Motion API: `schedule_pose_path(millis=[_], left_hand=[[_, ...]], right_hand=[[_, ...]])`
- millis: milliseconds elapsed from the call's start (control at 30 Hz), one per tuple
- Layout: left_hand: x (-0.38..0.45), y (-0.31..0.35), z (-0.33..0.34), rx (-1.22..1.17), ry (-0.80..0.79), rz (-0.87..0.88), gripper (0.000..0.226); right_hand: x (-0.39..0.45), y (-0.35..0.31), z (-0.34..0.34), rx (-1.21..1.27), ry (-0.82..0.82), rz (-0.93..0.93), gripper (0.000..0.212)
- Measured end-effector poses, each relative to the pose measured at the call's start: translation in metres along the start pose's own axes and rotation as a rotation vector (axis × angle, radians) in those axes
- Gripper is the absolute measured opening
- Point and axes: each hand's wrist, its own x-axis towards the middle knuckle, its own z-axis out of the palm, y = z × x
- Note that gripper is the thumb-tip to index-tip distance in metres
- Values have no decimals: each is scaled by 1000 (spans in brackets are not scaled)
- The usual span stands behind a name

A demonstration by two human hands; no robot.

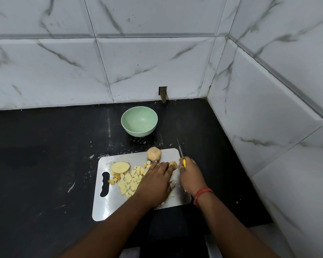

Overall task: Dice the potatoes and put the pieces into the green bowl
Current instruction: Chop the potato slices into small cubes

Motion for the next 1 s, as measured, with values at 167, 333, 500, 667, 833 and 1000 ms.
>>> schedule_pose_path(millis=[167, 333, 500, 667, 833, 1000], left_hand=[[-4, -4, 1, 10, 0, 26, 75], [0, -6, 1, 5, -12, 33, 79], [1, -6, 2, 11, -25, 31, 70], [1, -5, -1, -35, -8, 31, 62], [2, -5, -5, -23, -16, 37, 62], [2, -10, -2, 14, -50, 70, 63]], right_hand=[[6, 5, 6, 24, -13, -16, 23], [9, 2, 6, -41, -72, -59, 44], [9, 1, 5, -50, -99, -64, 44], [8, -1, 2, -17, -118, -46, 44], [7, -2, -3, -14, -67, -4, 40], [-1, 4, -7, -53, -88, 80, 36]])
